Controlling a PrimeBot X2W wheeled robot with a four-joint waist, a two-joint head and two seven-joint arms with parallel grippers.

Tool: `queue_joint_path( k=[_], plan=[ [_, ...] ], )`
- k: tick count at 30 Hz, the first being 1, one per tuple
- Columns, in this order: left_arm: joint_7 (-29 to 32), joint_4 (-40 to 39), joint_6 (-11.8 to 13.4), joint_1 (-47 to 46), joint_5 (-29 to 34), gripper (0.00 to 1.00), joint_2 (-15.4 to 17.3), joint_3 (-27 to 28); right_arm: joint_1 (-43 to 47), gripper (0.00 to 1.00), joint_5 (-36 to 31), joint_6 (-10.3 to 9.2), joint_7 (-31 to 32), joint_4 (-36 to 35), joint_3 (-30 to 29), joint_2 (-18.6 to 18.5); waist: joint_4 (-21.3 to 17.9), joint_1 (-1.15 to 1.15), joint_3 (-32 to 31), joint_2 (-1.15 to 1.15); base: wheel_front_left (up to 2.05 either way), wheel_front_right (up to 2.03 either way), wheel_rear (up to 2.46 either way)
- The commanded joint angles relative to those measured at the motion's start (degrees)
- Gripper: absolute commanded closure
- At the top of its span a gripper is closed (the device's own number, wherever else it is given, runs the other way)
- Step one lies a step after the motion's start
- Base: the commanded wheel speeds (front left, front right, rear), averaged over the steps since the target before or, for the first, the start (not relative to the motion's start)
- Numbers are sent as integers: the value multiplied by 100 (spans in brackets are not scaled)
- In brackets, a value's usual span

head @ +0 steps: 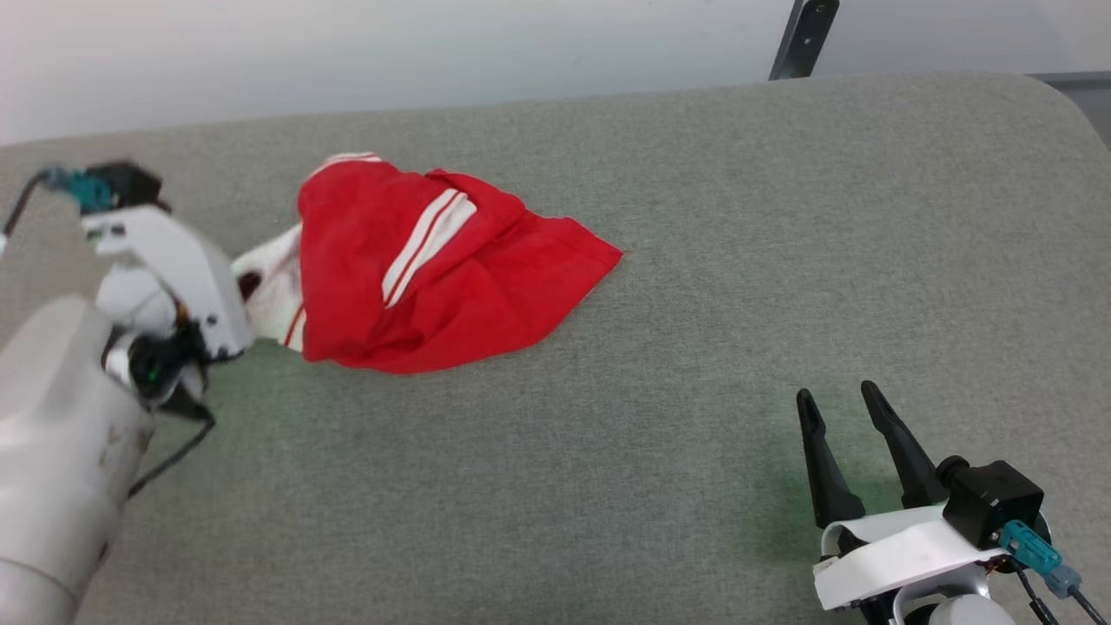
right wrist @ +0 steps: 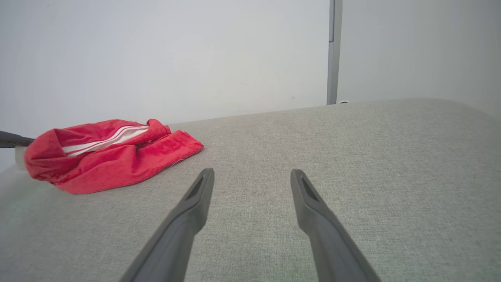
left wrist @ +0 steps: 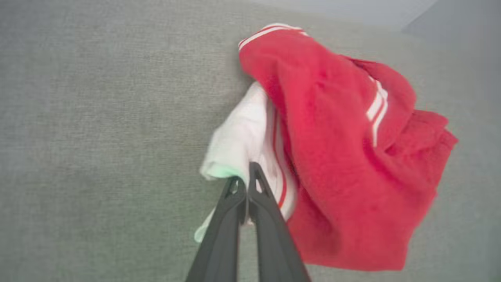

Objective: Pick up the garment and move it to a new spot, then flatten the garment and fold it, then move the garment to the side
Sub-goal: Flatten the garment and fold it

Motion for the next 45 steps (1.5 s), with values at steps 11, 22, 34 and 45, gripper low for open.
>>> queue_joint_path(
  k=[11,22,34,45],
  plan=[
    [-523,631,44,-39,588,0,152,-405,109,0,-41,-8,-28,-25,-155,8,-166,0,60,0,0,0,0],
    [-841,286,-67,-380,789,0,-9,-588,140,0,42,-8,-28,51,-11,7,-62,0,-142,0,0,0,0],
    [-4,-116,26,-329,676,0,-520,-972,21,0,15,-7,-28,9,192,7,-56,0,-150,0,0,0,0],
    [657,445,5,-521,392,94,-505,-896,27,0,219,-8,-28,6,188,6,-462,0,121,0,0,0,0]
  ],
)
